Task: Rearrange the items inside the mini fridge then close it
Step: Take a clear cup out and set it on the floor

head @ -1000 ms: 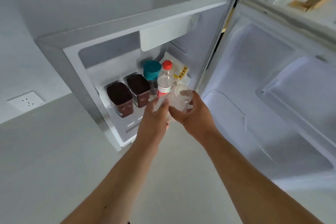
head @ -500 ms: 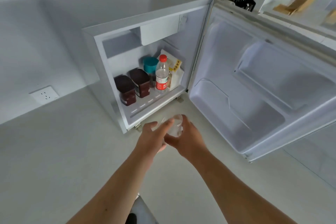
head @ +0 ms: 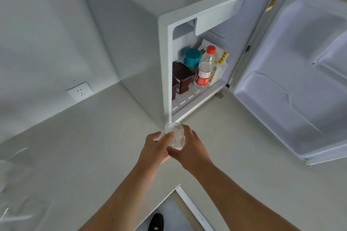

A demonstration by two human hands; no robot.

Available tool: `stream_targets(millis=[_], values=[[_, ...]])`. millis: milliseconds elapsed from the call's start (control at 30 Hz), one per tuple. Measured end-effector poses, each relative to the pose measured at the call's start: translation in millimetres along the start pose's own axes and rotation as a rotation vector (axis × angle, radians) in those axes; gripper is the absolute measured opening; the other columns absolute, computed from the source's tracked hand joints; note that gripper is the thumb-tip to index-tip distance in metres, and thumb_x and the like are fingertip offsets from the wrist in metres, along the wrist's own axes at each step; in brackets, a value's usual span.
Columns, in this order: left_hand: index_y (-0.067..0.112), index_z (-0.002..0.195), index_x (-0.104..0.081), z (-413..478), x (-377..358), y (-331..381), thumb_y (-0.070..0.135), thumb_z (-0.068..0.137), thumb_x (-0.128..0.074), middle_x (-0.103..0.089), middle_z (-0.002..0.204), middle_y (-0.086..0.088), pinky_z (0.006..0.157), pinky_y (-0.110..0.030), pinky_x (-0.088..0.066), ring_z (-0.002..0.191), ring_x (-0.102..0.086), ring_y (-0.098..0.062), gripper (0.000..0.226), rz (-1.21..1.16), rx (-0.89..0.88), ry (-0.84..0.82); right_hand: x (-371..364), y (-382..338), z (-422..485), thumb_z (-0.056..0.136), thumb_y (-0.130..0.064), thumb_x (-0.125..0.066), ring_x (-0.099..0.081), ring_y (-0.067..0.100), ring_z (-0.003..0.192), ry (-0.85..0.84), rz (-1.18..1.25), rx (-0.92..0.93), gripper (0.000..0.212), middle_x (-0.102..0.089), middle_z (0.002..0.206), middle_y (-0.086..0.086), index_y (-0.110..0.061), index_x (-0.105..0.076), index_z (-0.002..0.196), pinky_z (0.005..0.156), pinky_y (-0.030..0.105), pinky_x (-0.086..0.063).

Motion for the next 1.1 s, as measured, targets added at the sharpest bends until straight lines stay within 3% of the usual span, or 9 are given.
stream_targets(millis=[167,300,400,567,733,867,967,1100], values=[[0.021,0.141,-0.052,25.8,48.1,-1.4,0.063,0.055,-0.085,-0.068,0.129,-0.010,0.101,-0.044,-0.059,0.113,-0.073,-0.024,0.101,0.001,0.025,0.018,-48.0,-16.5,19.9,0.078,-0.047,-0.081,-0.062,0.015,0.112,-0.026,-0.015,-0.004,0.076,-0.054,0.134,-0.010,-0.043,-0.037,0.140,0.086,0.031,-0.053],[0.025,0.142,-0.049,49.1,78.9,-6.4,0.065,0.053,-0.084,-0.068,0.128,-0.005,0.107,-0.044,-0.055,0.115,-0.071,-0.023,0.104,0.015,0.059,0.049,-82.1,-23.4,38.5,0.079,-0.048,-0.080,-0.062,0.015,0.112,-0.021,-0.010,-0.038,0.074,-0.053,0.132,-0.013,-0.039,-0.039,0.139,0.087,0.035,-0.056],[0.032,0.138,-0.051,69.5,98.7,-5.8,0.073,0.053,-0.082,-0.067,0.126,0.003,0.102,-0.036,-0.052,0.116,-0.069,-0.020,0.100,0.079,0.072,0.080,-99.9,-26.4,56.5,0.079,-0.045,-0.081,-0.063,0.016,0.110,0.002,-0.012,-0.057,0.069,-0.053,0.129,-0.013,-0.037,-0.040,0.135,0.083,0.032,-0.054],[0.030,0.137,-0.053,104.2,116.6,-1.0,0.071,0.054,-0.083,-0.066,0.127,0.005,0.113,-0.039,-0.048,0.119,-0.067,-0.017,0.097,0.115,0.069,0.093,-121.9,-28.6,87.5,0.081,-0.044,-0.079,-0.065,0.023,0.108,0.025,-0.077,-0.091,0.070,-0.053,0.136,-0.004,-0.032,-0.038,0.137,0.079,0.034,-0.053],[0.032,0.132,-0.052,119.2,127.0,3.0,0.073,0.055,-0.077,-0.060,0.115,0.020,0.097,-0.032,-0.049,0.115,-0.066,-0.017,0.090,0.162,0.064,0.148,-138.3,-28.2,104.8,0.082,-0.044,-0.079,-0.059,0.027,0.119,0.028,-0.106,-0.115,0.074,-0.055,0.137,-0.001,-0.028,-0.037,0.140,0.090,0.040,-0.055],[0.032,0.132,-0.053,119.8,129.7,4.8,0.072,0.057,-0.074,-0.059,0.109,0.022,0.076,-0.022,-0.043,0.102,-0.062,-0.002,0.088,0.197,0.056,0.160,-145.1,-22.8,108.8,0.081,-0.044,-0.079,-0.058,0.027,0.120,0.018,-0.143,-0.130,0.074,-0.057,0.134,0.000,-0.026,-0.038,0.140,0.090,0.037,-0.053],[0.030,0.139,-0.052,119.7,129.1,-0.6,0.071,0.059,-0.074,-0.062,0.114,0.017,0.079,-0.027,-0.044,0.111,-0.066,-0.013,0.092,0.200,0.085,0.149,-144.7,-19.6,108.9,0.081,-0.045,-0.079,-0.056,0.026,0.121,0.019,-0.159,-0.116,0.072,-0.057,0.132,0.001,-0.026,-0.040,0.139,0.091,0.037,-0.052],[0.029,0.140,-0.053,120.1,128.8,-3.5,0.072,0.057,-0.073,-0.062,0.114,0.019,0.086,-0.031,-0.044,0.113,-0.065,-0.014,0.095,0.224,0.079,0.143,-144.8,-18.2,109.2,0.081,-0.046,-0.079,-0.053,0.026,0.125,0.016,-0.168,-0.099,0.075,-0.055,0.135,0.002,-0.027,-0.039,0.141,0.093,0.038,-0.053]])
Point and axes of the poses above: each hand's wrist, its own z-axis towards the middle knuckle, its own x-axis out of the back of the hand, y = z × x, the point moved 10 cm from there along z, towards the middle knuckle
